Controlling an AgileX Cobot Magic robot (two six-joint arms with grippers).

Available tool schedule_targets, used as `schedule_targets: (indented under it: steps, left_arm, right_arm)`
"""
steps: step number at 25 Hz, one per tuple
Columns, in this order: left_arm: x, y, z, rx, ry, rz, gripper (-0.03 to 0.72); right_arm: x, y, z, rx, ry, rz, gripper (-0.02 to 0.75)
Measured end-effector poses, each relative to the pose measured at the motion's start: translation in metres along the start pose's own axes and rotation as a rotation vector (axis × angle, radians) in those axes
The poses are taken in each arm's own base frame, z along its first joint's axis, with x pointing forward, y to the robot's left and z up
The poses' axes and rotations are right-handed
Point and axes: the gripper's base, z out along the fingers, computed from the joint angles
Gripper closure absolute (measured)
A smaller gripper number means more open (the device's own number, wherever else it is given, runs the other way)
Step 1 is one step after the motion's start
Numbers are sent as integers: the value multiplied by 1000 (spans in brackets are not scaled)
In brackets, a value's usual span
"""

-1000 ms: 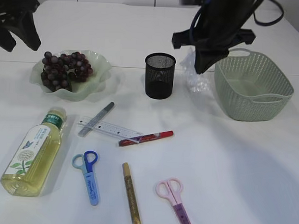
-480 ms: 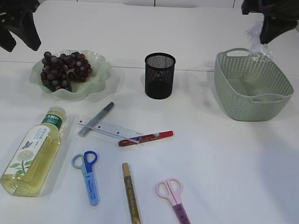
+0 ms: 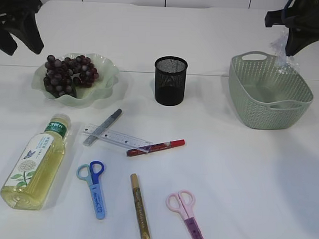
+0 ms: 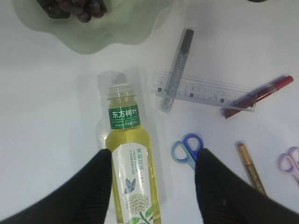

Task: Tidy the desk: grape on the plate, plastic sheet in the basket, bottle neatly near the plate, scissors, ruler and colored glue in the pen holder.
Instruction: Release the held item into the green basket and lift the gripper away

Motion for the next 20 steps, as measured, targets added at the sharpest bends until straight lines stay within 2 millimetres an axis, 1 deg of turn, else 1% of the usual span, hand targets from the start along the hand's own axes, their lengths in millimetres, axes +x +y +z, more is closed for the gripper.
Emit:
schedule_targets:
  steps: [6, 8, 11, 16, 18, 20]
  left_arm:
    - [0, 0, 0, 0, 0, 0, 273]
    - [0, 0, 0, 0, 0, 0, 273]
    - [0, 0, 0, 0, 0, 0, 273]
    - [0, 0, 0, 0, 0, 0, 273]
    - [0, 0, 0, 0, 0, 0, 273]
    - [0, 0, 0, 0, 0, 0, 273]
  right_arm:
    - [0, -1, 1, 14, 0, -6, 722]
    - [0, -1, 1, 14, 0, -6, 706]
    - [0, -1, 1, 14, 0, -6, 622]
    - [0, -1, 1, 14, 0, -6, 400]
    - [0, -1, 1, 14, 0, -6, 360]
    - [0, -1, 1, 14, 0, -6, 344]
